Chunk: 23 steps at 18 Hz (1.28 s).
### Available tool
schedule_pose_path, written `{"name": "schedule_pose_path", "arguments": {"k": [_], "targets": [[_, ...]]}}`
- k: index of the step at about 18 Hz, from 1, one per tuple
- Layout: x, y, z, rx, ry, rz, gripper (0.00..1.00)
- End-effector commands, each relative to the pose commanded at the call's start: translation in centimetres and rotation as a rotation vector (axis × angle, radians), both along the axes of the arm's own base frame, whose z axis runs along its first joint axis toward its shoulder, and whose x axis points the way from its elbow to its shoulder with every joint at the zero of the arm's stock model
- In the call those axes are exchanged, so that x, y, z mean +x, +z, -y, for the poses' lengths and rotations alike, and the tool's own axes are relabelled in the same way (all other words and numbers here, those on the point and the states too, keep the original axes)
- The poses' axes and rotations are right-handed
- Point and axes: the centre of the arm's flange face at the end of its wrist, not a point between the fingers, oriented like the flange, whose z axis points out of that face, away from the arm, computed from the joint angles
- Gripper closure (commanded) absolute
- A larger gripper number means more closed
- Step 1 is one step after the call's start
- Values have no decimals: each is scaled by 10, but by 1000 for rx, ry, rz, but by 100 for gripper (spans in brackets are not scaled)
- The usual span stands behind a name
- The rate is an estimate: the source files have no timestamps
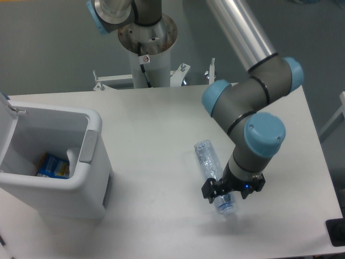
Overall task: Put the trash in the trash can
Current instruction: 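Lower the gripper onto the bottle's capped end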
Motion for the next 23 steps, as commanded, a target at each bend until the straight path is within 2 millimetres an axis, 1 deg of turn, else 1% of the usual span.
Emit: {"name": "schedule_pose_path", "arguments": {"k": [3, 5, 7, 8, 13, 14, 17, 19, 21, 23], "targets": [[6, -15, -8, -42, -16, -6, 0], [8, -25, -7, -78, -1, -8, 0], [17, -33, -12, -114, -20, -17, 1], [19, -39, -12, -130, -23, -16, 1], [23, -55, -13, -187, -34, -31, 3], [25, -62, -12, -211, -38, -37, 3], [28, -68, -11, -250, -47, -55, 4], [30, -69, -13, -251, -44, -55, 12], [29, -70, -13, -249, -22, -57, 24], [30, -73, -12, -252, -22, -55, 32]]}}
